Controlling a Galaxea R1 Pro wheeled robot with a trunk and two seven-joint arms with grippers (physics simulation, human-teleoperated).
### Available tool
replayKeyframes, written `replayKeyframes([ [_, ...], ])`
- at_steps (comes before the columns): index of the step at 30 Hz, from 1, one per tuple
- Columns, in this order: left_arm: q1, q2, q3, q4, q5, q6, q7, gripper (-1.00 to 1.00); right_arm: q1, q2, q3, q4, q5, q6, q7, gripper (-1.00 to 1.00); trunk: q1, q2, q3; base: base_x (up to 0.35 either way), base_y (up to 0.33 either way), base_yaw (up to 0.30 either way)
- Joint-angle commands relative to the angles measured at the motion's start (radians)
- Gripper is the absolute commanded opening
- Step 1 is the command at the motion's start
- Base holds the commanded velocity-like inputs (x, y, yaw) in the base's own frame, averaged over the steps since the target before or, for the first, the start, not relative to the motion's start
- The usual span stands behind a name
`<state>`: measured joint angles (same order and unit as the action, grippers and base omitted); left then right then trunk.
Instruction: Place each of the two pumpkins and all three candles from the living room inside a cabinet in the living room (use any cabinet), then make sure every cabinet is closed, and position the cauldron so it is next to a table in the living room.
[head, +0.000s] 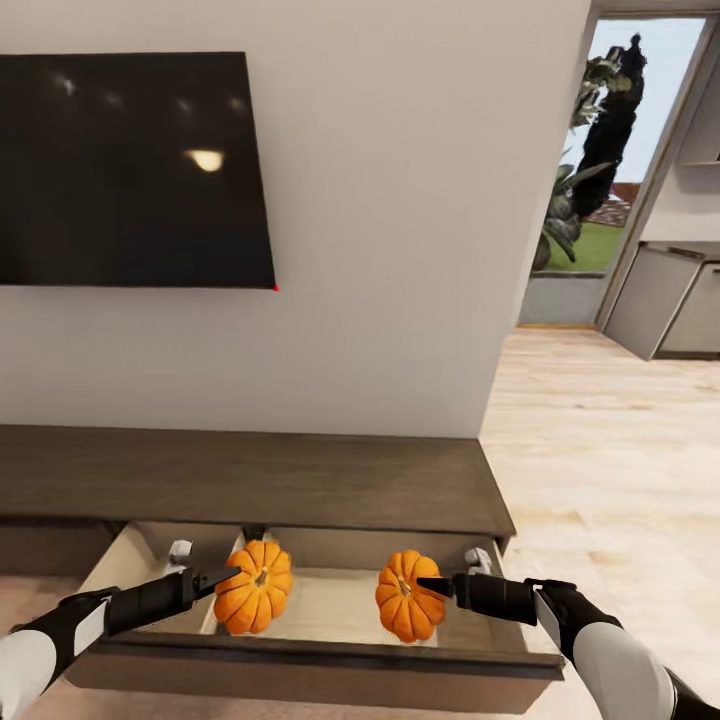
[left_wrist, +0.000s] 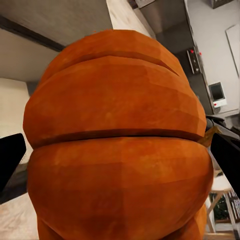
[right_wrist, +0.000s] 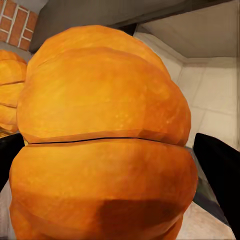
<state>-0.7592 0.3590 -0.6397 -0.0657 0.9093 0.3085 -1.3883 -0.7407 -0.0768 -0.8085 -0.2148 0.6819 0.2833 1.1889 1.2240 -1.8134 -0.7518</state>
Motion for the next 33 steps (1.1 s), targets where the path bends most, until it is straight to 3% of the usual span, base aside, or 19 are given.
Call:
replayKeyframes([
  [1, 0.0, 0.0, 0.007, 0.0, 0.0, 0.0, 0.0, -1.0, 0.0, 0.0, -0.005, 0.0, -0.002, 0.0, 0.0, -1.0, 0.0, 0.0, 0.0, 0.328, -0.047, 0.011],
  [16, 0.0, -0.005, 0.006, -0.002, -0.002, 0.0, 0.007, -1.0, 0.0, -0.003, -0.006, 0.0, -0.004, -0.001, 0.0, -1.0, 0.0, 0.0, 0.0, 0.276, -0.003, 0.001],
  [20, 0.012, -0.027, -0.01, -0.019, -0.001, -0.01, 0.014, -1.0, 0.011, -0.024, -0.003, 0.013, 0.0, 0.0, -0.016, -1.0, 0.0, 0.0, 0.0, 0.0, 0.0, 0.0],
  [24, 0.013, -0.034, 0.004, -0.021, -0.001, -0.011, -0.009, -1.0, 0.014, -0.034, -0.008, 0.006, 0.001, 0.002, 0.009, -1.0, 0.0, 0.0, 0.0, 0.0, 0.0, 0.0],
  [33, 0.014, -0.038, 0.008, -0.022, -0.001, -0.011, -0.019, -1.0, 0.015, -0.037, -0.008, 0.005, 0.001, 0.003, 0.018, -1.0, 0.0, 0.0, 0.008, 0.0, 0.0, -0.133],
])
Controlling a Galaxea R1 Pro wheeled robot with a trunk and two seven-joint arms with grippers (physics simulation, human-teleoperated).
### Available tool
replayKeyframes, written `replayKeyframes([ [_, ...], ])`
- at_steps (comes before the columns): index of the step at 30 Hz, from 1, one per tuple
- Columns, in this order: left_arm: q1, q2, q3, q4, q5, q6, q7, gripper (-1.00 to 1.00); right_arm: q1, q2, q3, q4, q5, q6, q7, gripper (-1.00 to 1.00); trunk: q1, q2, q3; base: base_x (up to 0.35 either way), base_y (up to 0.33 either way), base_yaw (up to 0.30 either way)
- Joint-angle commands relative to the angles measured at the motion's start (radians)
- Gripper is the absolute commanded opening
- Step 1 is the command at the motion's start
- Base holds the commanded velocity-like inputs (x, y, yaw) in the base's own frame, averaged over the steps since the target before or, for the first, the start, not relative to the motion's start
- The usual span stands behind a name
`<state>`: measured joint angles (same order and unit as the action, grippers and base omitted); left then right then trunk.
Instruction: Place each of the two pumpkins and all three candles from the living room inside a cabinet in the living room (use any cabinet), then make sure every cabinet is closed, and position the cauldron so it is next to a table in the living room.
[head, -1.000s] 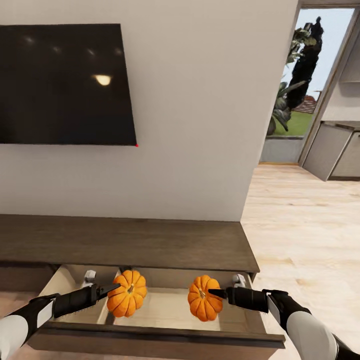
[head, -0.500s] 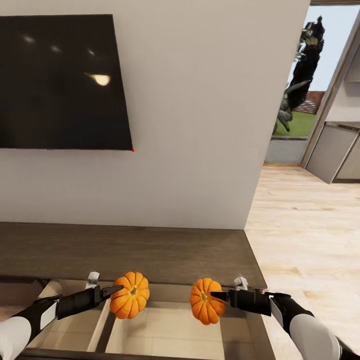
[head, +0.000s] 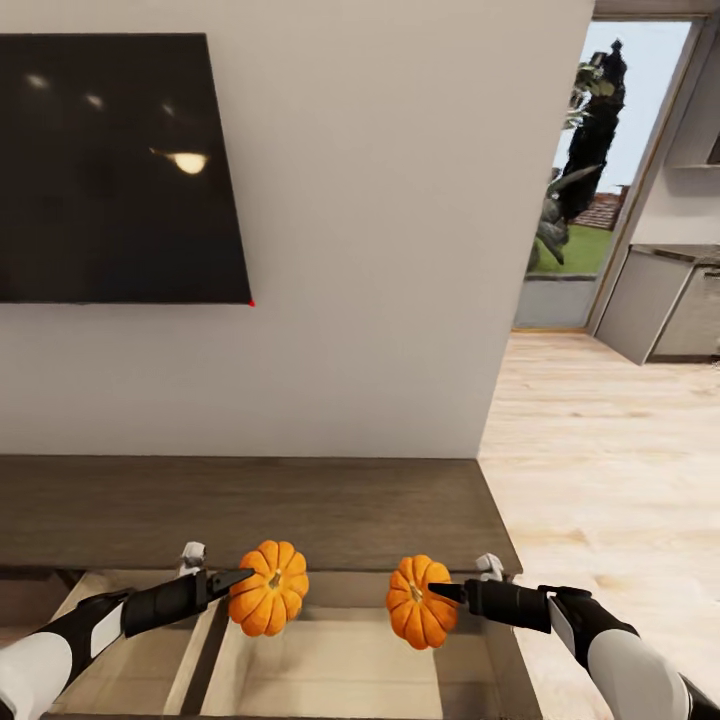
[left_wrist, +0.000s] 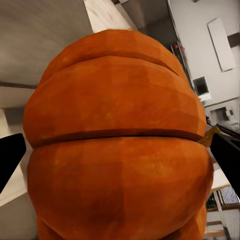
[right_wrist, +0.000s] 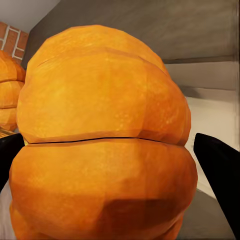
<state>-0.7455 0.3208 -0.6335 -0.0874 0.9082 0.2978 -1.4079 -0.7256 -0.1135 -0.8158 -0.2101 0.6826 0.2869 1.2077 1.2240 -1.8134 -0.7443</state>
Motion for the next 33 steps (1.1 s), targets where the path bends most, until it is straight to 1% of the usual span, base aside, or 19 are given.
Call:
replayKeyframes([
  [1, 0.0, 0.0, 0.001, 0.0, 0.0, 0.0, 0.001, -1.0, 0.0, 0.0, 0.0, 0.0, 0.0, 0.0, 0.0, -1.0, 0.0, 0.0, 0.001, 0.0, 0.0, -0.202],
  [6, 0.0, -0.002, 0.001, 0.0, 0.0, 0.0, 0.001, -1.0, 0.0, 0.0, 0.0, 0.0, 0.0, 0.0, 0.0, -1.0, 0.0, 0.0, 0.007, 0.0, 0.0, -0.202],
  [9, 0.0, -0.003, 0.001, 0.0, 0.0, 0.0, 0.001, -1.0, 0.0, 0.0, 0.0, 0.0, 0.0, 0.0, -0.001, -1.0, 0.0, 0.0, 0.009, 0.0, 0.0, -0.077],
  [15, 0.0, -0.016, 0.001, 0.0, 0.0, 0.0, 0.002, -1.0, 0.0, 0.002, 0.0, 0.0, 0.0, 0.0, -0.005, -1.0, 0.0, 0.0, 0.009, 0.0, 0.0, -0.011],
  [25, 0.0, -0.017, 0.001, 0.001, 0.0, 0.0, 0.003, -1.0, 0.0, 0.004, 0.0, 0.0, 0.0, 0.0, -0.007, -1.0, 0.0, 0.0, 0.009, 0.0, 0.0, 0.0],
  [33, 0.0, -0.017, 0.001, 0.001, 0.0, 0.0, 0.003, -1.0, 0.001, 0.006, 0.0, 0.001, 0.0, 0.0, -0.011, -1.0, 0.0, 0.0, -0.001, 0.0, 0.0, 0.0],
])
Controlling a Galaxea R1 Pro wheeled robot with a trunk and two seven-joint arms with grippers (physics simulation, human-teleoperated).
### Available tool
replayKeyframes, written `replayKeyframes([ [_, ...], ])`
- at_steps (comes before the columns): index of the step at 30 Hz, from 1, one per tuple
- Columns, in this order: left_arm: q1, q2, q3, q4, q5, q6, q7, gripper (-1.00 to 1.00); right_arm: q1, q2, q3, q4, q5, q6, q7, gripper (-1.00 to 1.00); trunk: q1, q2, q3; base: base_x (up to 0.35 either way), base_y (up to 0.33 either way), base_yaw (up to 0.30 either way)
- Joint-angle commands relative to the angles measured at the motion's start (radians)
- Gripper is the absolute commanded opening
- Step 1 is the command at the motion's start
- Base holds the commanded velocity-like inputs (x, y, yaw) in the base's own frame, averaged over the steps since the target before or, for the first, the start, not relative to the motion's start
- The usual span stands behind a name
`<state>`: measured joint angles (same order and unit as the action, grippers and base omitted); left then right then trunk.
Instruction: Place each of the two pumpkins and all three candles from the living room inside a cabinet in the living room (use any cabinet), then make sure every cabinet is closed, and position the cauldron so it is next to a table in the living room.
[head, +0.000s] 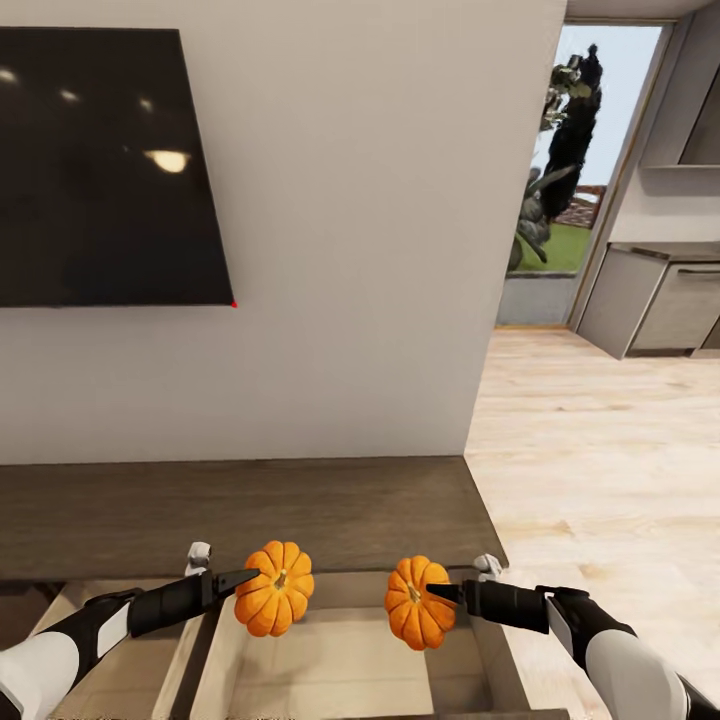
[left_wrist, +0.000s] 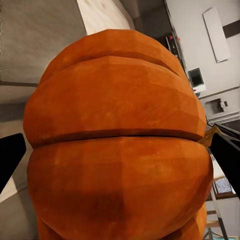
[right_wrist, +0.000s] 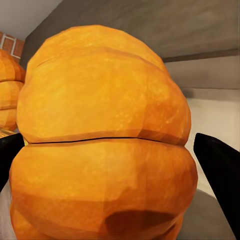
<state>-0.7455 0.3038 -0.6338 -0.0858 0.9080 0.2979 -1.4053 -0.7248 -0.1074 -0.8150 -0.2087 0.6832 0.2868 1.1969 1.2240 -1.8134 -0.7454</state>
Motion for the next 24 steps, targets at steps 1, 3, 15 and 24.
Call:
replayKeyframes([
  [1, 0.0, 0.0, 0.002, 0.0, 0.0, 0.0, 0.0, -1.0, 0.0, 0.0, -0.001, 0.0, -0.001, 0.0, 0.0, -1.0, 0.0, 0.0, -0.002, 0.0, 0.0, 0.0],
  [3, 0.0, 0.0, 0.002, 0.0, 0.0, 0.0, 0.0, -1.0, 0.0, 0.0, -0.001, 0.0, -0.001, 0.0, 0.0, -1.0, 0.0, 0.0, -0.005, 0.0, 0.0, 0.0],
  [15, 0.0, -0.001, 0.002, 0.0, 0.0, 0.0, 0.003, -1.0, 0.001, 0.0, -0.001, 0.0, -0.001, 0.0, 0.0, -1.0, 0.0, 0.0, -0.024, 0.0, 0.0, 0.0],
  [24, 0.0, -0.001, 0.002, 0.0, 0.0, 0.001, 0.003, -1.0, 0.001, 0.0, -0.001, 0.0, -0.001, 0.0, -0.002, -1.0, 0.0, 0.0, -0.038, 0.0, 0.0, 0.058],
])
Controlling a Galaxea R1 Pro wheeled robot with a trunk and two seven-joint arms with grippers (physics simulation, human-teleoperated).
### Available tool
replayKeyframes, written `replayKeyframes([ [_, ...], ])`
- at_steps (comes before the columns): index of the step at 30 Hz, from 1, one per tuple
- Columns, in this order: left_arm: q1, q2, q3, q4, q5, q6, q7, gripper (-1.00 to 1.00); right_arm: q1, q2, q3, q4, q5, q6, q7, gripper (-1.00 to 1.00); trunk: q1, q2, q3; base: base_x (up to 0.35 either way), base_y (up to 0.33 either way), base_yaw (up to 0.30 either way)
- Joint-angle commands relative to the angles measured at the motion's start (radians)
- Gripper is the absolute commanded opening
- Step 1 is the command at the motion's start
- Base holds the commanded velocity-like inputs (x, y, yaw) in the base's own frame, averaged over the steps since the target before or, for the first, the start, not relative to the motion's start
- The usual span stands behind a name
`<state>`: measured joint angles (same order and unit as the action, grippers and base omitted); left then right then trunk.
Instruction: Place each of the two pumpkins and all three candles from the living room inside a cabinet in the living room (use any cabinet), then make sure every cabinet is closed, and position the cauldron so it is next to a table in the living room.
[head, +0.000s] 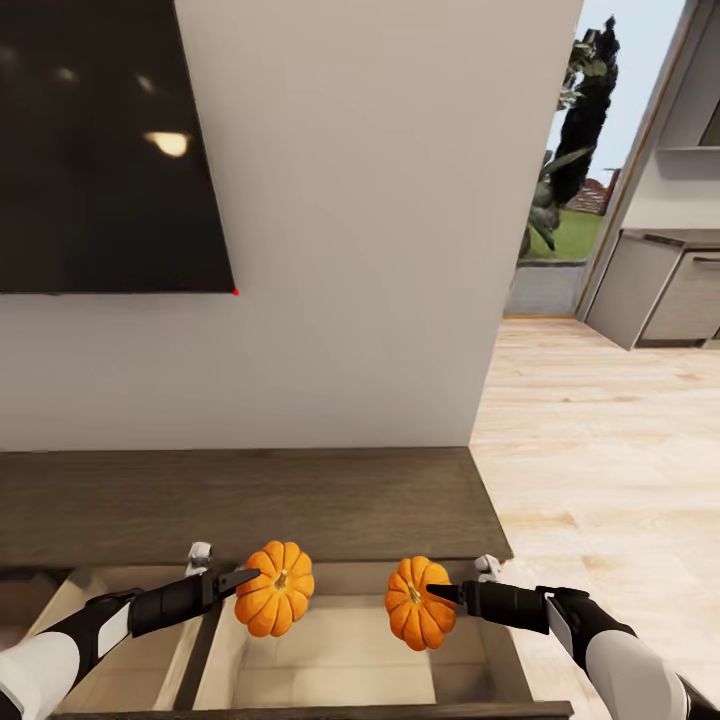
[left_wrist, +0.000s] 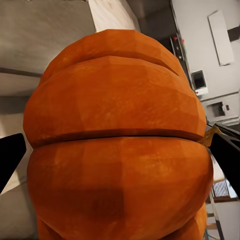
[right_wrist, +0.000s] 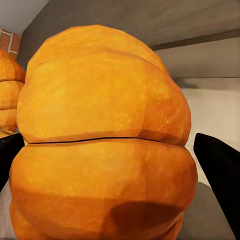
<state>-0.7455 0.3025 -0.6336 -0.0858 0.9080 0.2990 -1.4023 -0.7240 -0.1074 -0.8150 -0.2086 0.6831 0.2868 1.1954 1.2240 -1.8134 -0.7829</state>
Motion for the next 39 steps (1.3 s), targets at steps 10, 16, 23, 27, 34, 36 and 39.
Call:
replayKeyframes([
  [10, 0.0, 0.001, 0.002, 0.0, 0.0, 0.0, 0.0, -1.0, 0.0, 0.0, -0.001, 0.0, -0.001, 0.0, -0.032, -1.0, 0.0, 0.0, -0.014, 0.0, 0.0, 0.164],
  [16, 0.0, 0.0, 0.002, -0.001, 0.0, 0.0, 0.002, -1.0, 0.0, 0.0, -0.001, 0.0, -0.001, 0.0, -0.034, -1.0, 0.0, 0.0, -0.016, 0.0, -0.019, 0.047],
  [23, 0.0, -0.003, 0.002, 0.0, 0.0, 0.0, 0.003, -1.0, 0.0, 0.0, -0.001, 0.0, -0.001, 0.0, -0.033, -1.0, 0.0, 0.0, -0.016, 0.0, -0.173, 0.001],
  [27, 0.0, -0.003, 0.002, 0.0, -0.001, -0.001, 0.002, -1.0, 0.0, 0.0, -0.001, 0.0, -0.001, 0.0, -0.033, -1.0, 0.0, 0.0, -0.016, 0.0, -0.024, 0.0],
  [34, 0.0, -0.003, 0.002, 0.0, 0.0, 0.0, 0.003, -1.0, 0.001, -0.001, -0.001, 0.015, -0.002, 0.0, -0.033, -1.0, 0.0, 0.0, -0.011, 0.0, -0.001, -0.159],
  [36, 0.0, -0.003, 0.002, 0.0, -0.001, -0.001, 0.003, -1.0, 0.003, -0.001, -0.001, 0.016, -0.002, 0.0, -0.033, -1.0, 0.0, 0.0, -0.008, 0.0, 0.0, -0.209],
  [39, 0.0, -0.003, 0.002, 0.0, -0.001, -0.001, 0.003, -1.0, 0.005, -0.001, -0.001, 0.017, -0.003, 0.0, -0.033, -1.0, 0.0, 0.0, -0.007, 0.0, 0.0, -0.074],
])
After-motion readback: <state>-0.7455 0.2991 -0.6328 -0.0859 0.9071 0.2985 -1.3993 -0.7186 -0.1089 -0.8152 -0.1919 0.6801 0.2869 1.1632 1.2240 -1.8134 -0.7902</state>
